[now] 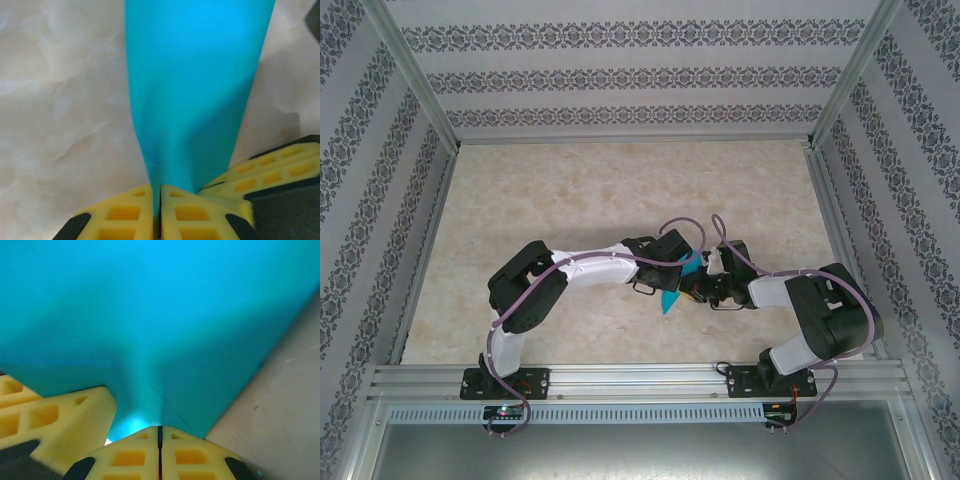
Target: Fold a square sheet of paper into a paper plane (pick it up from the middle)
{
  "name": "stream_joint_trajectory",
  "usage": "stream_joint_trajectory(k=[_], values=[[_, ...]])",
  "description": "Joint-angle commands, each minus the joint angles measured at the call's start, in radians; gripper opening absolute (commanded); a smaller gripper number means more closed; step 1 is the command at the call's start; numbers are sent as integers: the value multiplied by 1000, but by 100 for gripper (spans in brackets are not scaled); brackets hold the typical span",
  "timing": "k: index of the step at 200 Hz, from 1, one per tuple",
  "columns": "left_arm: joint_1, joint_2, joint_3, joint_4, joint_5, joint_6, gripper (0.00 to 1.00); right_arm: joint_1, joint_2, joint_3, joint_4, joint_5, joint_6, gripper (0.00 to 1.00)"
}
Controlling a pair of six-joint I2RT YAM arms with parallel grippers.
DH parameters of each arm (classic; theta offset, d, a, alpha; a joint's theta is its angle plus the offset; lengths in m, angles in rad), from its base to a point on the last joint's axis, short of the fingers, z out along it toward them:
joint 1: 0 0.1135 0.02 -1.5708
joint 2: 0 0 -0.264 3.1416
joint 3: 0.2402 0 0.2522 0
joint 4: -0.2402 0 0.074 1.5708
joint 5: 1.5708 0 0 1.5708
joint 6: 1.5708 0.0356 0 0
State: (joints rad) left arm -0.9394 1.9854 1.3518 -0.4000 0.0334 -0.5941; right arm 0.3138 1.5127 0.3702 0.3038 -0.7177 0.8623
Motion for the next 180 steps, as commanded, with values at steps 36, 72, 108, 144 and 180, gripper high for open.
stream_joint_trajectory(k=[36,72,108,144,180], values=[[-18,16,16,-34,-30,41,11,-27,-72,16,-82,73,-2,7],[-19,18,17,-33,-33,48,10,-36,-59,36,-95,88,-10,7],[-20,12,24,-25,-24,49,10,-37,-8,51,-91,97,-21,7],[-22,2,24,-10,1,41,11,-32,8,66,-153,116,-47,7],[-22,-2,36,-11,22,41,14,-31,13,58,-163,121,-48,6]])
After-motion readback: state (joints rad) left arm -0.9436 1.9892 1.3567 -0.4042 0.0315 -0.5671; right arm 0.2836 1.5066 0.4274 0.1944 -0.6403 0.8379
